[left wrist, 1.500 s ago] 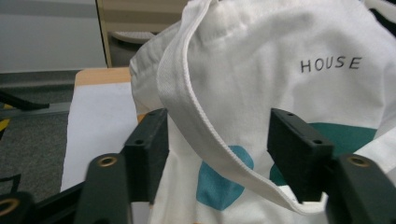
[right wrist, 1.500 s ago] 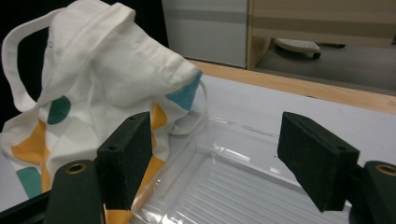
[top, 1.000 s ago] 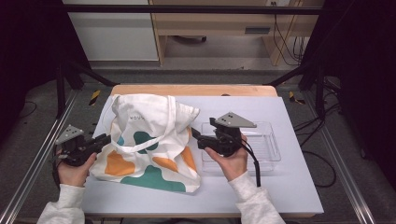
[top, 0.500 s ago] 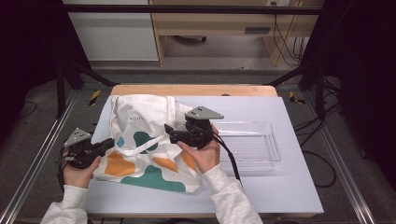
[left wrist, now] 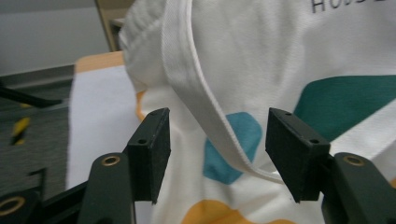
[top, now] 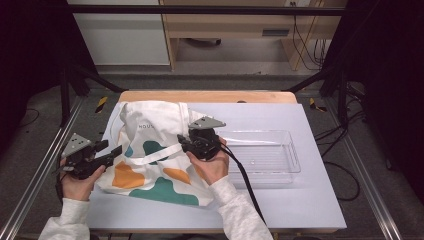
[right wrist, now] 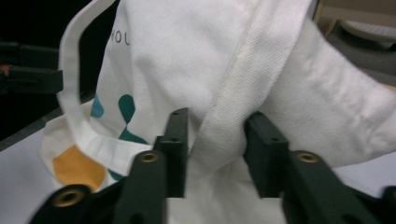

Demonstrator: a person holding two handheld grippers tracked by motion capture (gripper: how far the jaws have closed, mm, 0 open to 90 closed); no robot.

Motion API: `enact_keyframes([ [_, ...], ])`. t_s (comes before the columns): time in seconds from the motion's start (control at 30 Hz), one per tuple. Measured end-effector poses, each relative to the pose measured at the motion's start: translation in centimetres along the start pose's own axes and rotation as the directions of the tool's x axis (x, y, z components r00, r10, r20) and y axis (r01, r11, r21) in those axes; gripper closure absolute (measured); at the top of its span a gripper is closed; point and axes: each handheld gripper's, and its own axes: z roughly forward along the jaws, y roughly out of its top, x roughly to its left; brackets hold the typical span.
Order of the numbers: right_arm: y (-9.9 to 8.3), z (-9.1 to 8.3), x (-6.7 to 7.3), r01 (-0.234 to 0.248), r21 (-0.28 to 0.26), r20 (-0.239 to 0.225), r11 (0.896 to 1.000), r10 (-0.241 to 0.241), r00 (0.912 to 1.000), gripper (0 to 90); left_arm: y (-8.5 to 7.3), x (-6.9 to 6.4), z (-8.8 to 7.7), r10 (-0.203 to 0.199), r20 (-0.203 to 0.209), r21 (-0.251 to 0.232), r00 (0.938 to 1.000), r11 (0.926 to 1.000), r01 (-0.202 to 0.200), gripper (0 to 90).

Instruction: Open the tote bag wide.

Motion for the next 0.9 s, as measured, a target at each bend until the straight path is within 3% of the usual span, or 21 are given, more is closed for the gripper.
enact_keyframes([
  [0.03,0.0,0.0,0.0,0.002,0.005,-0.002,1.000,-0.002,1.0000,67.8,0.1,-0.1,-0.1,0.007,0.013,0.006,0.9999,1.0000,-0.007,46.2],
  [0.1,-0.1,0.0,0.2,0.004,0.015,-0.004,1.000,-0.004,1.0000,72.0,0.3,-0.2,-0.3,0.010,0.009,-0.004,0.9999,0.9999,-0.010,45.5],
  [0.23,-0.1,-0.3,0.2,0.003,0.009,-0.014,1.000,-0.003,0.9999,79.6,0.9,-0.8,-0.4,-0.007,0.047,-0.028,0.9989,0.9996,0.008,41.3],
  [0.37,-0.3,-0.6,0.2,0.011,0.006,-0.023,1.000,-0.011,0.9997,82.2,1.5,-1.9,0.1,0.011,0.082,-0.039,0.9966,0.9992,-0.008,38.5],
  [0.57,-0.8,-1.1,0.8,0.031,-0.007,-0.044,1.000,-0.031,0.9985,83.3,1.8,-2.7,1.6,0.029,0.092,-0.032,0.9953,0.9991,-0.026,40.0],
  [0.77,-1.6,-1.4,1.4,0.040,-0.014,-0.072,0.999,-0.041,0.9966,83.8,0.7,-2.5,3.2,-0.035,0.130,0.031,0.9909,0.9990,0.031,52.9],
  [0.9,-2.0,-1.4,1.8,0.041,-0.012,-0.085,0.999,-0.042,0.9955,83.8,0.3,-2.7,3.7,-0.029,0.143,0.063,0.9893,0.9978,0.020,67.0],
])
